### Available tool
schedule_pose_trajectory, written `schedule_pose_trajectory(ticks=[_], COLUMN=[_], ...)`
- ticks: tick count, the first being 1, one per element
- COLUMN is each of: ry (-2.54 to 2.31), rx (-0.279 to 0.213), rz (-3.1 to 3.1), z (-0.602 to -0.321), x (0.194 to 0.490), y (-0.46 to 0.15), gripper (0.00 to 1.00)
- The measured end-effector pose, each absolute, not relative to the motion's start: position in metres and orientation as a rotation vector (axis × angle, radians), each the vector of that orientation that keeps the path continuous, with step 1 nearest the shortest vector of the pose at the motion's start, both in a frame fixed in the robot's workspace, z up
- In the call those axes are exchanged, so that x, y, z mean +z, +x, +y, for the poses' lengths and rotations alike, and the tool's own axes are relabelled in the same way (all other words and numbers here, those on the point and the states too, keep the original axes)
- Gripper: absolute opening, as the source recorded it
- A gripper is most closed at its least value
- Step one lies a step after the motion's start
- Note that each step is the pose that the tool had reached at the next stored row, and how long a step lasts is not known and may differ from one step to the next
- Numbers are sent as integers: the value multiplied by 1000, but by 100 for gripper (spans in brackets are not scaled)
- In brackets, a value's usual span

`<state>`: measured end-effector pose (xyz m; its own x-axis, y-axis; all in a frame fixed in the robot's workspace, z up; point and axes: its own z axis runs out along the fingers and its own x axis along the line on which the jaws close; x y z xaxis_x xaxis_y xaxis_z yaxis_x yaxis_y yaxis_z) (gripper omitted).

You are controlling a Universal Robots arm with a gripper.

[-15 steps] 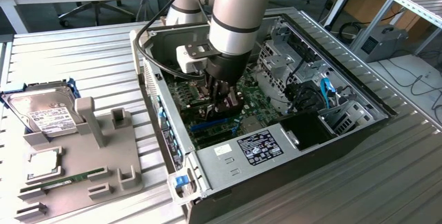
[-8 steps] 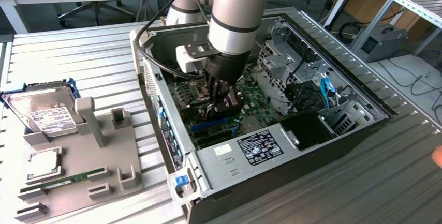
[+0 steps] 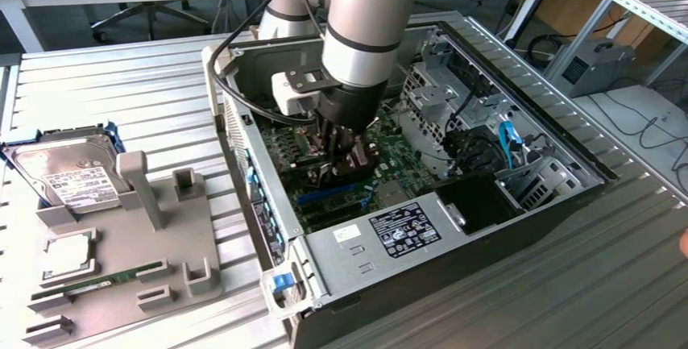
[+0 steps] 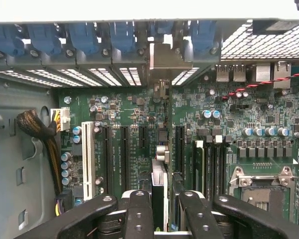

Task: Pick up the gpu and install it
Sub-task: 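Insert the gpu into the slot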

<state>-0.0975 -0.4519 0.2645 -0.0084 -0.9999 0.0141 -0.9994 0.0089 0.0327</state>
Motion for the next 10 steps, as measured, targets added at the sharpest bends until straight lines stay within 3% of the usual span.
schedule_pose_trajectory(ticks=[10], ry=[2188], rx=[-21], rz=[-2207], z=[-452], x=[260], y=[-98], gripper=[26])
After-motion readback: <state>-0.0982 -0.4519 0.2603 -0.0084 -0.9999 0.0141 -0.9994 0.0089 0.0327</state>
